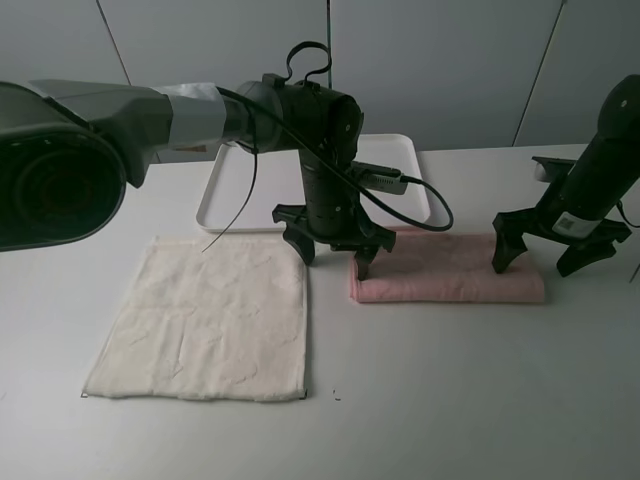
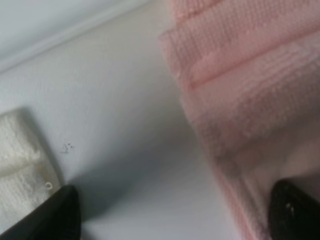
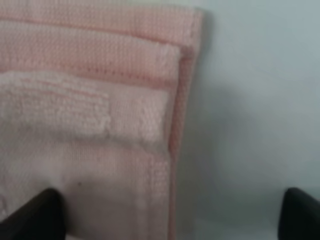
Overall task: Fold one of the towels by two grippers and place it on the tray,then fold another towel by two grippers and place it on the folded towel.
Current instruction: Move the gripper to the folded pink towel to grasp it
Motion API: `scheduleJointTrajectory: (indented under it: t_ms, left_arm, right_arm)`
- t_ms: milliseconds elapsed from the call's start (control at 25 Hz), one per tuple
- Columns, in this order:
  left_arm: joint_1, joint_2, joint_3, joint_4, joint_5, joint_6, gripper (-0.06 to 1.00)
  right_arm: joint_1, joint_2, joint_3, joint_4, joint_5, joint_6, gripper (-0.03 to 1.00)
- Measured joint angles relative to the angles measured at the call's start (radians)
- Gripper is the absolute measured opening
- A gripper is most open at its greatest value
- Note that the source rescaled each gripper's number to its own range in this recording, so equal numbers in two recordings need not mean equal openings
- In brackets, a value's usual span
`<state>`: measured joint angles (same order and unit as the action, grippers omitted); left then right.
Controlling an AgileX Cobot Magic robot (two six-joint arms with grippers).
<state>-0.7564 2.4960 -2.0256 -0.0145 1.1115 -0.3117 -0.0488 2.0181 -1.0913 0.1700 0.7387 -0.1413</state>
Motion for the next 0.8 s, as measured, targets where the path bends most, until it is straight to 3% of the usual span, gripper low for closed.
scheduleJointTrajectory:
  t_ms: [160,280,400,640,720,800]
  left_arm:
    - [0.0,0.0,0.0,0.0,0.0,0.0,0.97]
    - [0.0,0.0,0.0,0.0,0.0,0.0,0.97]
    - [0.0,0.0,0.0,0.0,0.0,0.0,0.97]
    - [0.0,0.0,0.0,0.0,0.0,0.0,0.97]
    - [0.0,0.0,0.0,0.0,0.0,0.0,0.97]
    - [0.0,0.0,0.0,0.0,0.0,0.0,0.97]
  right_arm:
    - [0.0,0.007,0.0,0.007,-0.002,-0.003,0.59]
    - [0.0,0.008,0.0,0.051,-0.002,-0.032,0.45]
    - [0.0,0.014,0.0,0.086,0.002,-0.056,0.44]
    - [0.0,0.029,-0.011,0.112,0.029,-0.065,0.55]
    - [0.0,0.034,-0.012,0.112,0.036,-0.065,0.49]
    - [0.0,0.036,-0.012,0.112,0.042,-0.07,0.31]
